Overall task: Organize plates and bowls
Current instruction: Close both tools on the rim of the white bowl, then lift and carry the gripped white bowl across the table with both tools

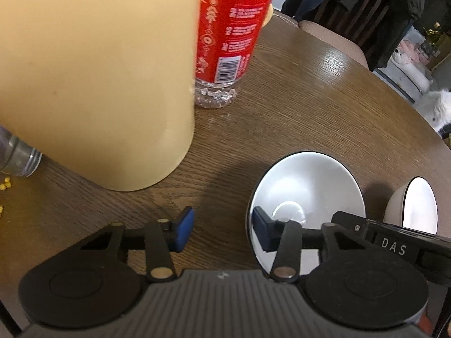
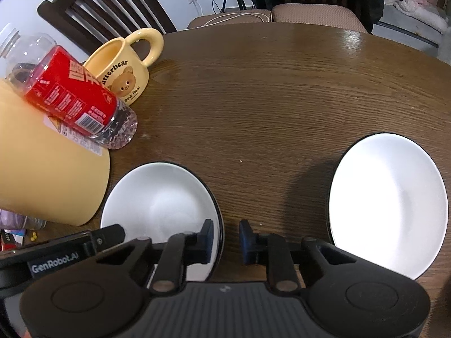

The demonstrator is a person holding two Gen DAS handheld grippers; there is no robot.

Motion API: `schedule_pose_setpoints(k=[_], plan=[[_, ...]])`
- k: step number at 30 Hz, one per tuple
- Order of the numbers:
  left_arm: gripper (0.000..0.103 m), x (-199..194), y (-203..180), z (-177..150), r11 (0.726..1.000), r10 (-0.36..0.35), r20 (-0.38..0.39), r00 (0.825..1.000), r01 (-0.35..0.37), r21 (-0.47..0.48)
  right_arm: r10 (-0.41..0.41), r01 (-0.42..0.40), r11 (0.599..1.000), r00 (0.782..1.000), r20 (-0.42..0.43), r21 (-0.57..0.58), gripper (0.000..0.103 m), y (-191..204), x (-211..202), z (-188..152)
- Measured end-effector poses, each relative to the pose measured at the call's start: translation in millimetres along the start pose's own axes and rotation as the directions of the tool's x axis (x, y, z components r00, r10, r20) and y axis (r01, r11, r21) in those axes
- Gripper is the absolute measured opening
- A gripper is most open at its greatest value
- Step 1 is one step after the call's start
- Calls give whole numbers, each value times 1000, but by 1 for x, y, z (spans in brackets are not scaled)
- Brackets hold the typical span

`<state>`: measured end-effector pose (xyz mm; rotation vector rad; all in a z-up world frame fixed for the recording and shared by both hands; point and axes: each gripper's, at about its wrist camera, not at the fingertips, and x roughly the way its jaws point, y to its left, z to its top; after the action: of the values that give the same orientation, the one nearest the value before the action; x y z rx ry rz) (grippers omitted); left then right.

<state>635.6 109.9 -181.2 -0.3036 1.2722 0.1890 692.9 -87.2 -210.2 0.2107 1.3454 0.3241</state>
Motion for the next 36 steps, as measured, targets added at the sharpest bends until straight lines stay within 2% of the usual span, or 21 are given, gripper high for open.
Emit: schedule_pose_setpoints(k=[7,13,15,36], plan=[[27,3,-8,1,1000,-16,-1,1000,16,19,15,-15,1000,1000,8,-2,8,0,3,1],[11,5,-13,1,999,-35,0,999,35,26,23,-23,1000,1000,18,-6,6,1,3,2],[9,6,-15,1,999,-37,-1,999,37,30,25,-25,1000,999,20,-6,5,1,3,2],[7,2,-17,-1,997,-24,29,999,22,73,15,-13,999,999,42,-33,5,8,1,-3]])
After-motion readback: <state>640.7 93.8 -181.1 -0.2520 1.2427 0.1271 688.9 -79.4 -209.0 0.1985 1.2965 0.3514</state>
